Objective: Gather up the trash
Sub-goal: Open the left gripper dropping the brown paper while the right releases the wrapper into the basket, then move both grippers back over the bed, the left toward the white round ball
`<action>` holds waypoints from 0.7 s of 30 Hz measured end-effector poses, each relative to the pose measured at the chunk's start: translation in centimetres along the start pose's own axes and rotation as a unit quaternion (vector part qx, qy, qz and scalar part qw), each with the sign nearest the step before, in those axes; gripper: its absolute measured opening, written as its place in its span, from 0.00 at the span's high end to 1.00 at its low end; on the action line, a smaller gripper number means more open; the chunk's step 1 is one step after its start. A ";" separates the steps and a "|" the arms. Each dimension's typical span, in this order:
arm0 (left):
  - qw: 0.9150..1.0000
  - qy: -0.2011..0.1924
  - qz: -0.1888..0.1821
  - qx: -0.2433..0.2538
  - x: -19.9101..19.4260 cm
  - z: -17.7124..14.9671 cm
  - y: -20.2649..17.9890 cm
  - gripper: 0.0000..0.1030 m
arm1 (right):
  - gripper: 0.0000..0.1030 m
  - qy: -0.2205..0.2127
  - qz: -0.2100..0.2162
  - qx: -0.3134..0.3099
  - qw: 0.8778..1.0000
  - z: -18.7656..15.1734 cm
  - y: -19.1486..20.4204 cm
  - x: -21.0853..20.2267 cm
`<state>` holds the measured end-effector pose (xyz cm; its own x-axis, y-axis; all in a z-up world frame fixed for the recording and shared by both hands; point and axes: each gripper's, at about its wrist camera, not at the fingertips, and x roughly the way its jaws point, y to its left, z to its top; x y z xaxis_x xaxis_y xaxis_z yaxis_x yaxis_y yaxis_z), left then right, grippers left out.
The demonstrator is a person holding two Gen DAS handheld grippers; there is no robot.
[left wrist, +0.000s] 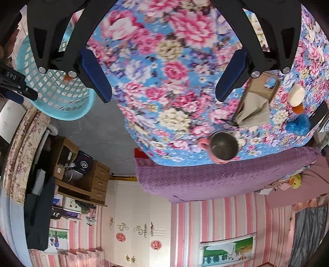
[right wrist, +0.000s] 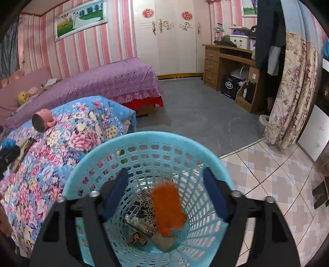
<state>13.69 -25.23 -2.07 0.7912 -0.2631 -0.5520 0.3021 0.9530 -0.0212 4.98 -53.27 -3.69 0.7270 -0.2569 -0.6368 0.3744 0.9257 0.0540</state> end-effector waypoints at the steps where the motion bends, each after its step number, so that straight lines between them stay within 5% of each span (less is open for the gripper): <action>1: 1.000 0.000 0.002 -0.002 -0.1 0.0 0.4 0.05 | 0.15 0.000 -0.005 -0.004 1.000 0.0 0.3 0.0; 7: 1.000 -0.007 0.011 -0.013 -0.8 0.3 2.9 0.05 | 0.07 -0.016 -0.016 0.005 1.000 0.3 1.4 -0.4; 21: 0.999 -0.009 0.038 -0.024 -1.1 0.1 8.8 0.05 | 0.05 -0.046 -0.017 -0.008 0.999 1.4 6.1 -0.6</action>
<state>15.57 -16.58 -1.54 0.8205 -0.1924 -0.5382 0.2154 0.9763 -0.0206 7.65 -47.83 -1.94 0.7644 -0.3125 -0.5640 0.3911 0.9201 0.0202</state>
